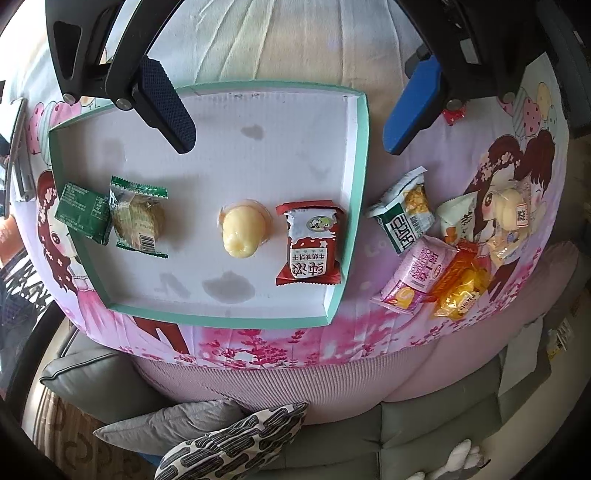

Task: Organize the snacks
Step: 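Grasp the red Rice Kiss pack with the left tool while the right grasps a green-white biscuit pack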

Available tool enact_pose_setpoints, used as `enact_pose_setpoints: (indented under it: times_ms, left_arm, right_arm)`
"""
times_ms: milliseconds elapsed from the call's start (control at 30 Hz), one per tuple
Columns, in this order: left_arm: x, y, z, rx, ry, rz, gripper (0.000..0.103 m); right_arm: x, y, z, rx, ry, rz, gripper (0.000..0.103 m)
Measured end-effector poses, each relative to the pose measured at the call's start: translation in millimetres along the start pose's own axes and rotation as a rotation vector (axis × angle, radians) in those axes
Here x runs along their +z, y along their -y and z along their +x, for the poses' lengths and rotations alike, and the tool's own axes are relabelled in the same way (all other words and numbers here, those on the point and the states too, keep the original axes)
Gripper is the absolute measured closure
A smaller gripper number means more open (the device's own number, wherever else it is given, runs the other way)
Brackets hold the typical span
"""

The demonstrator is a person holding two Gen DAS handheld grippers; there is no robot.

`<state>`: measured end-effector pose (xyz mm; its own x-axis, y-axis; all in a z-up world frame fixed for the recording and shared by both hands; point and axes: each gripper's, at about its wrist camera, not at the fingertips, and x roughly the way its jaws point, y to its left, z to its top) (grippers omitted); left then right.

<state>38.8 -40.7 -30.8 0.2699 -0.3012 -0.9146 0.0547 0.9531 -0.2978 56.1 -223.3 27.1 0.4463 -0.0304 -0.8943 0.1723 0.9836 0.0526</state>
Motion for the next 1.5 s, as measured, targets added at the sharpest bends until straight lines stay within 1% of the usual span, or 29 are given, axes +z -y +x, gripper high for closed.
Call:
enact_pose_setpoints:
  times_ms: [167, 333, 400, 500, 567, 600, 633, 667, 733, 800, 1000, 1133, 1167, 1267, 1300, 1367, 1433, 1500]
  left_arm:
    - [8, -10, -2, 0.008, 0.029, -0.048, 0.024]
    - [21, -24, -5, 0.019, 0.057, -0.127, 0.025]
    - [26, -30, -7, 0.038, 0.075, -0.16, 0.025]
    - [31, -42, -12, 0.096, 0.101, -0.186, 0.025]
    - [32, -50, -16, 0.113, 0.11, -0.211, 0.025]
    - [33, -53, -18, 0.122, 0.113, -0.218, 0.025]
    - [34, -57, -19, 0.136, 0.119, -0.225, 0.025]
    - [34, -58, -19, 0.147, 0.121, -0.228, 0.025]
    - [33, -66, -23, 0.156, 0.123, -0.234, 0.025]
    - [33, -72, -24, 0.161, 0.124, -0.237, 0.025]
    - [27, -84, -32, 0.158, 0.118, -0.235, 0.025]
    - [28, -83, -32, 0.156, 0.115, -0.24, 0.024]
    - [35, -78, -24, 0.156, 0.114, -0.24, 0.024]
    - [33, -77, -24, 0.157, 0.114, -0.24, 0.024]
    - [33, -76, -22, 0.157, 0.113, -0.241, 0.024]
    - [35, -76, -20, 0.154, 0.112, -0.244, 0.024]
    - [35, -77, -20, 0.154, 0.111, -0.246, 0.024]
    - [34, -77, -21, 0.158, 0.11, -0.245, 0.024]
  right_arm:
    - [1, -7, 3, 0.022, 0.009, -0.018, 0.0]
    - [5, -19, 7, 0.082, 0.042, -0.063, 0.0]
    - [10, -25, 6, 0.111, 0.079, -0.079, 0.0]
    - [16, -35, 5, 0.12, 0.127, -0.126, 0.001]
    - [19, -44, 6, 0.129, 0.155, -0.17, 0.003]
    - [22, -51, 7, 0.15, 0.18, -0.199, 0.005]
    - [24, -55, 9, 0.164, 0.185, -0.215, 0.008]
    - [27, -59, 12, 0.181, 0.185, -0.231, 0.01]
    - [30, -67, 21, 0.213, 0.173, -0.246, 0.019]
    - [31, -72, 27, 0.224, 0.158, -0.248, 0.024]
    - [29, -84, 40, 0.206, 0.138, -0.282, 0.026]
    - [28, -90, 51, 0.2, 0.109, -0.292, 0.028]
    - [28, -91, 54, 0.197, 0.103, -0.292, 0.028]
    - [27, -94, 62, 0.187, 0.083, -0.292, 0.029]
    - [26, -96, 64, 0.177, 0.088, -0.3, 0.03]
    - [25, -97, 64, 0.169, 0.087, -0.305, 0.033]
    - [25, -97, 65, 0.198, 0.07, -0.3, 0.04]
    - [24, -97, 66, 0.216, 0.055, -0.29, 0.042]
